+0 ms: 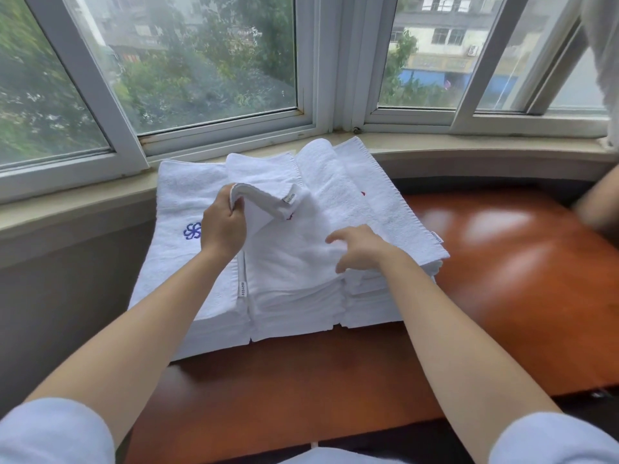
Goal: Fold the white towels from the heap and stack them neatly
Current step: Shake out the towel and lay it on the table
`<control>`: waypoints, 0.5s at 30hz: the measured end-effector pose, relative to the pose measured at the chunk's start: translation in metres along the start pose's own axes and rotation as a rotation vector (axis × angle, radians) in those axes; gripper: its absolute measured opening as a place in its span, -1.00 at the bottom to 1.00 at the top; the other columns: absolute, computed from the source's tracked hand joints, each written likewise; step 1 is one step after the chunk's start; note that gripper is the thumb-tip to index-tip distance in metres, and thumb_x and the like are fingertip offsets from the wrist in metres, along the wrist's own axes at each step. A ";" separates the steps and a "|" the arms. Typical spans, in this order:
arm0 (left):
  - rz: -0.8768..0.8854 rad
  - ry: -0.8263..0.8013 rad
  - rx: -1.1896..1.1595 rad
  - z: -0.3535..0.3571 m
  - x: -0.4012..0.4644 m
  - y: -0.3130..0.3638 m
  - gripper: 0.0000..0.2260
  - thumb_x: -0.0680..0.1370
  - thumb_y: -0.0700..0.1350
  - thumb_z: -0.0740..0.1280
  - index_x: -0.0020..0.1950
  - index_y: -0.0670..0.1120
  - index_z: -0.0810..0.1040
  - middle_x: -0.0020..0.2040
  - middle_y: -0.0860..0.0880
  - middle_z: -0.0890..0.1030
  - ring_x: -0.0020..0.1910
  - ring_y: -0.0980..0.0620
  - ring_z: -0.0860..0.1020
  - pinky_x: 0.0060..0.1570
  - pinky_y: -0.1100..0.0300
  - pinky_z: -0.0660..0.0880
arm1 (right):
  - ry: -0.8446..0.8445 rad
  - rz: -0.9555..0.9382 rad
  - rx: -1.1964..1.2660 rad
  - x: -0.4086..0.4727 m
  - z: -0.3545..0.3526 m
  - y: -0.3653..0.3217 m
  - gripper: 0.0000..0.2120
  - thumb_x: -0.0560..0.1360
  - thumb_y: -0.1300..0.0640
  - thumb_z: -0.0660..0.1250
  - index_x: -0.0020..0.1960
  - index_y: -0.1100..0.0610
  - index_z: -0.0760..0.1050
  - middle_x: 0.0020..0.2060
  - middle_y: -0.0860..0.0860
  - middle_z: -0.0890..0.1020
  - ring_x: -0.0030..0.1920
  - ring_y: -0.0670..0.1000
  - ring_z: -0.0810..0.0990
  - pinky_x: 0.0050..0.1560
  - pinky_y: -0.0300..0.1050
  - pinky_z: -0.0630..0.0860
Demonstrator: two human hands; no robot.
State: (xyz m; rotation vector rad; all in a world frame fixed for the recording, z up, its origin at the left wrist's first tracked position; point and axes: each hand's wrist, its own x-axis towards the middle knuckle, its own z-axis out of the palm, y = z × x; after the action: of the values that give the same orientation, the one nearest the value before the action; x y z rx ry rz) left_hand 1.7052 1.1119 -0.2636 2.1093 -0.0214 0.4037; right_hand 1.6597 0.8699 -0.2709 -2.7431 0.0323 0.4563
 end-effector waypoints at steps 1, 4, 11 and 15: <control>0.014 -0.015 0.018 0.002 -0.001 0.001 -0.73 0.65 -0.14 0.11 0.29 -0.05 0.49 0.11 -0.11 0.60 0.09 -0.15 0.51 -0.04 0.06 0.36 | -0.033 -0.017 -0.027 -0.003 0.000 -0.001 -0.42 0.42 0.24 0.32 0.39 -0.12 0.39 0.36 0.05 0.37 0.38 0.13 0.27 0.31 0.00 0.36; 0.046 -0.071 0.079 0.009 -0.008 0.006 -0.73 0.63 -0.16 0.12 0.27 -0.03 0.50 0.09 -0.14 0.60 0.07 -0.19 0.51 -0.07 0.06 0.35 | 0.135 -0.049 -0.029 -0.007 0.008 -0.003 -0.48 0.46 0.31 0.13 0.33 -0.08 0.46 0.30 0.06 0.47 0.35 0.12 0.32 0.28 -0.01 0.34; 0.172 -0.242 0.384 0.021 -0.033 0.010 -0.59 0.42 -0.35 0.19 0.21 -0.06 0.51 0.17 -0.10 0.57 0.11 -0.16 0.50 -0.15 0.11 0.36 | 0.288 -0.035 -0.267 -0.005 0.020 -0.008 -0.60 0.54 0.19 0.23 0.36 -0.02 0.42 0.28 0.04 0.45 0.29 0.12 0.35 0.19 -0.04 0.32; 0.353 -0.544 0.665 0.031 -0.045 0.004 -0.43 0.48 -0.26 0.24 0.48 0.05 0.30 0.42 0.05 0.39 0.34 -0.05 0.38 0.03 0.08 0.42 | 0.370 0.007 -0.326 -0.003 0.026 -0.010 -0.67 0.54 0.19 0.21 0.28 0.01 0.49 0.25 0.02 0.47 0.28 0.10 0.36 0.20 -0.05 0.34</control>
State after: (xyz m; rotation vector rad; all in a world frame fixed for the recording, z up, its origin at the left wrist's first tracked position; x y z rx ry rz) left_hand 1.6707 1.0781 -0.2885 2.8263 -0.6634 0.0149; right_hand 1.6498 0.8886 -0.2898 -3.1107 0.0657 -0.0585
